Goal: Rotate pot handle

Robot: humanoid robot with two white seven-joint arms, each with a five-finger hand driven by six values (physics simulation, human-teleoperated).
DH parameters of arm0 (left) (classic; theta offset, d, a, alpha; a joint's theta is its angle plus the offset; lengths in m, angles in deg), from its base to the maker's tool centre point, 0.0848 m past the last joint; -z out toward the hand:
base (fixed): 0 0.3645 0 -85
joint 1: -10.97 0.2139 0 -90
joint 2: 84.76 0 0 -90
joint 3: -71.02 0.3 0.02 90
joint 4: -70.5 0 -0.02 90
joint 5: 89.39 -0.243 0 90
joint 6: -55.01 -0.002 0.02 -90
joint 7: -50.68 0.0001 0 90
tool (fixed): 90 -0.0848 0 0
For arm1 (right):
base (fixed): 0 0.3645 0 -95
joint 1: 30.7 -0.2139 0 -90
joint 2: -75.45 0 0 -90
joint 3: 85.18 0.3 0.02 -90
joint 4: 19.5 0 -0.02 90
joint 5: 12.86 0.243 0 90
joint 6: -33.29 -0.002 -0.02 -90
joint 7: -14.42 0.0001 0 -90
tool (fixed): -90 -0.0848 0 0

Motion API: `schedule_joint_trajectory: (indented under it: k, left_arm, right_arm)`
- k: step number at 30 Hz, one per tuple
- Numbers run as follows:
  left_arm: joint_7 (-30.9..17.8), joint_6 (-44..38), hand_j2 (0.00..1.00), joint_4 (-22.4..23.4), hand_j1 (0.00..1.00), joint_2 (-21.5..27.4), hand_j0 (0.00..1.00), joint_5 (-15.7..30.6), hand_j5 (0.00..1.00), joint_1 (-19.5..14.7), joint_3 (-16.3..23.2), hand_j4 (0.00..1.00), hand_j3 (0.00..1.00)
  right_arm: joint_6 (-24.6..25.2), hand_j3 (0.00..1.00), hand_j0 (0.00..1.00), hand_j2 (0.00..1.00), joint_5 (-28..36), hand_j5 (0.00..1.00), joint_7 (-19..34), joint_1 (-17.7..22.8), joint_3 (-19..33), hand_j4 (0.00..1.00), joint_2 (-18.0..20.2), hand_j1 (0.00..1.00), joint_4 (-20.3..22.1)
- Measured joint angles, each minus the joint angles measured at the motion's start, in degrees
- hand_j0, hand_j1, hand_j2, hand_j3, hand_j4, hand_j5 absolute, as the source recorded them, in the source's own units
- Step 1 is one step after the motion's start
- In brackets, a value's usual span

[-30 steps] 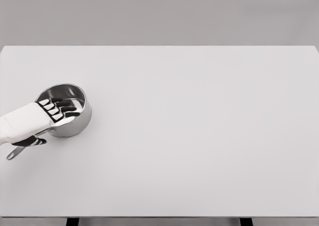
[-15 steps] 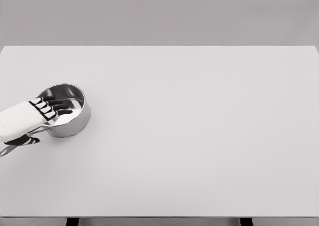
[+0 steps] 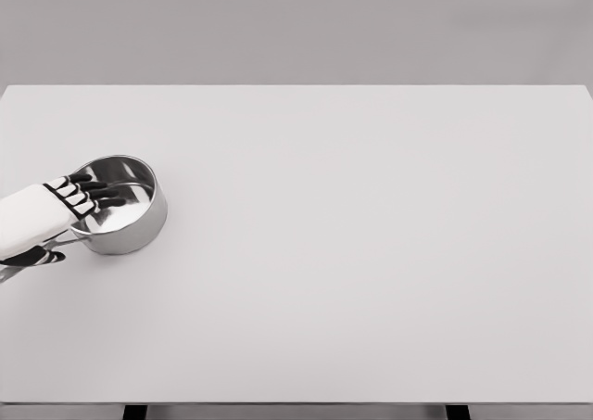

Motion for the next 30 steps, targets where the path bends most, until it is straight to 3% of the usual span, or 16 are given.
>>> schedule_joint_trajectory:
  k: [30]
  left_arm:
    - [-0.22, 0.0, 1.0, 2.84, 1.0, 0.05, 1.0, -0.04, 1.0, -0.09, -2.64, 1.0, 1.0]
  right_arm:
    - [0.0, 1.0, 1.0, 1.0, 0.0, 1.0, 0.0, 0.0, 0.0, 1.0, 0.0, 1.0, 0.0]
